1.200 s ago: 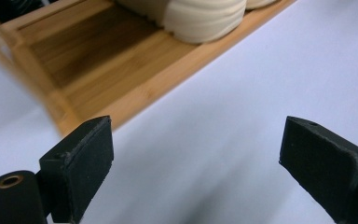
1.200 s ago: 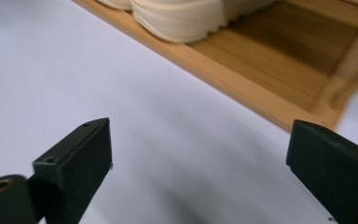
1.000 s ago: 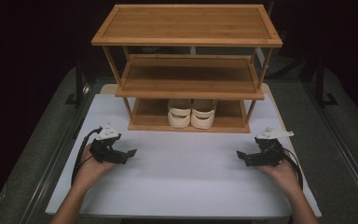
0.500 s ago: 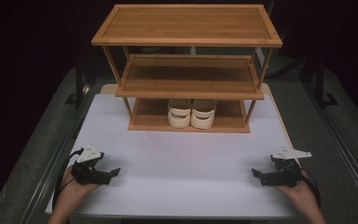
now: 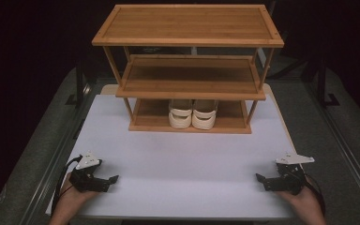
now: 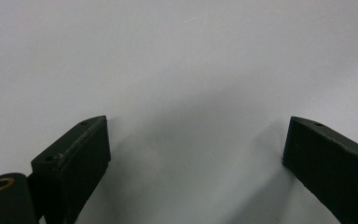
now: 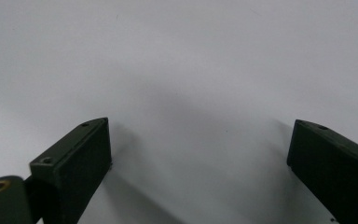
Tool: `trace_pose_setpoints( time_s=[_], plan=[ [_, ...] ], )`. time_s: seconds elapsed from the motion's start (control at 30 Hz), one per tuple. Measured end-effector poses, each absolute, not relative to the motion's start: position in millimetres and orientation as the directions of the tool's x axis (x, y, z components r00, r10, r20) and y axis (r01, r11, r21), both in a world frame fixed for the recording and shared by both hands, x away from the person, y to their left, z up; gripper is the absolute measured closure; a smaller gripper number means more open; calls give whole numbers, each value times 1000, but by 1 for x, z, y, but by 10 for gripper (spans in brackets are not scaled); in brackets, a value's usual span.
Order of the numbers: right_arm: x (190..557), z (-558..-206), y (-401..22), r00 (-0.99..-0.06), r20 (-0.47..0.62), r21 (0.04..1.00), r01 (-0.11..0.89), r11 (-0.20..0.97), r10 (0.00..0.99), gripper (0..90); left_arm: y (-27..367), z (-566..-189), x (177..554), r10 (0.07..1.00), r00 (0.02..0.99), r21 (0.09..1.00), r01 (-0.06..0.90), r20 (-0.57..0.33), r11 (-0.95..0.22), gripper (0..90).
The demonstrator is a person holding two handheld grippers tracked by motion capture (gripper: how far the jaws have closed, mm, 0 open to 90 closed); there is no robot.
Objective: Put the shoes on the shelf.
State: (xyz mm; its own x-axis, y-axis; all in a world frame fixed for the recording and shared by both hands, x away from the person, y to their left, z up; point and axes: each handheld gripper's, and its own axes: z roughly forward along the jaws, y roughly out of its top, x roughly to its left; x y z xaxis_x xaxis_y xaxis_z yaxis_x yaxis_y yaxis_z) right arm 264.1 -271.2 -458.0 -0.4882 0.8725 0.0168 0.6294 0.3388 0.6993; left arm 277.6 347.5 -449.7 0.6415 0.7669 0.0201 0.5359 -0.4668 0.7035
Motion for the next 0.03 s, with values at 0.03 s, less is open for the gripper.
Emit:
trace_pose_setpoints(
  time_s=[0.03],
  plan=[
    [264,-458,-271,-488,17,699,630,338,873,57,347,-450,278,767,641,704,536,20,-467,67]
  ],
)
